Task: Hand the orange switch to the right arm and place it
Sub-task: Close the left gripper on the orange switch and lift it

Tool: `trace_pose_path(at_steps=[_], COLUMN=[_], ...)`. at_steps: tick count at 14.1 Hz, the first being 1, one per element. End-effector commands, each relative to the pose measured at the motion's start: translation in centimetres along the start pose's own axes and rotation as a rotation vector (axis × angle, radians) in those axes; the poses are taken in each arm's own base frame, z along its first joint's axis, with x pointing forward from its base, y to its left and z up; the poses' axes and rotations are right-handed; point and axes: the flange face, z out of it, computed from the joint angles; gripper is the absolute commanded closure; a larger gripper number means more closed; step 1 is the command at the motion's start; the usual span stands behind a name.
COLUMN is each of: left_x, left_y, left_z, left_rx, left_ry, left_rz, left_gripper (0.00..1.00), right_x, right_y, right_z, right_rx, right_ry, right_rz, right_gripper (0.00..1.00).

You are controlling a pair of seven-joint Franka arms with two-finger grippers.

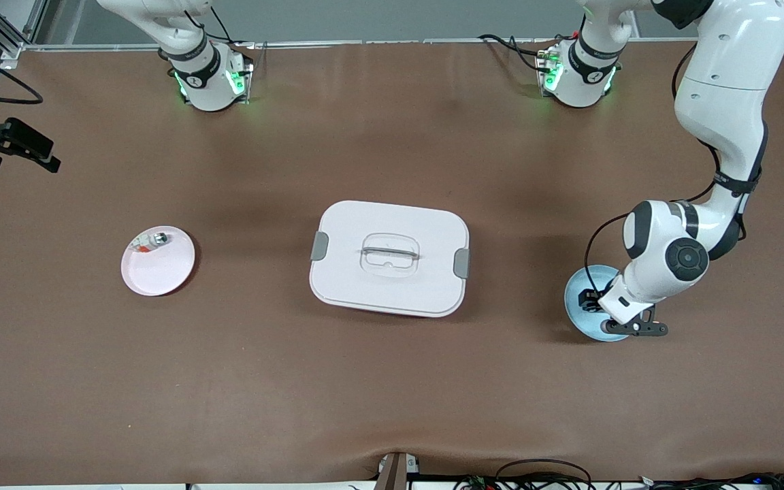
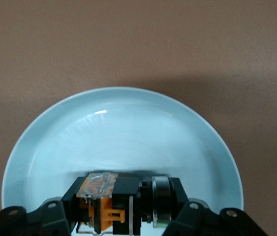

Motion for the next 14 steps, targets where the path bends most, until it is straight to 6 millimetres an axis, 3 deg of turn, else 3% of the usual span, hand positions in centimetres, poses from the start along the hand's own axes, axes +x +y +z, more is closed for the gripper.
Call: trace_pose_path(at_steps=[1, 5, 10, 11, 12, 14], left_x=[0.5, 1.6, 3.9, 4.1, 4.0, 4.0], left_y=[1.2, 3.7, 10.3, 11.4, 12.7, 15.1], left_z=[-4.3, -10.9, -19.6, -20.7, -21.1, -22.5], left_rx=[0.008, -0.002, -0.088, -0.15, -0.189, -0.244], left_ry=[-0.004, -0.058, -0.109, -0.113, -0.124, -0.136], left_rz=[0.013, -0.032, -0.222, -0.259, -0.287, -0.39], left_gripper=[1.0, 1.0, 1.0, 1.0, 1.0, 1.0], right_x=[-0.8, -0.6, 0.1, 0.3, 1.5, 2.5], right_y=[0.2, 0.5, 1.1, 1.4, 1.7, 1.7], right_z=[-0.3, -0.5, -1.1, -0.9, 1.3, 2.0], right_rx=[-0.013, -0.01, -0.011, -0.01, -0.01, -0.008], right_ry=[0.008, 0.016, 0.02, 0.017, -0.025, -0.035], right_rz=[0.008, 0.014, 0.012, 0.02, 0.03, 0.021], right_gripper=[0.0, 0.0, 0.0, 0.0, 0.0, 0.0])
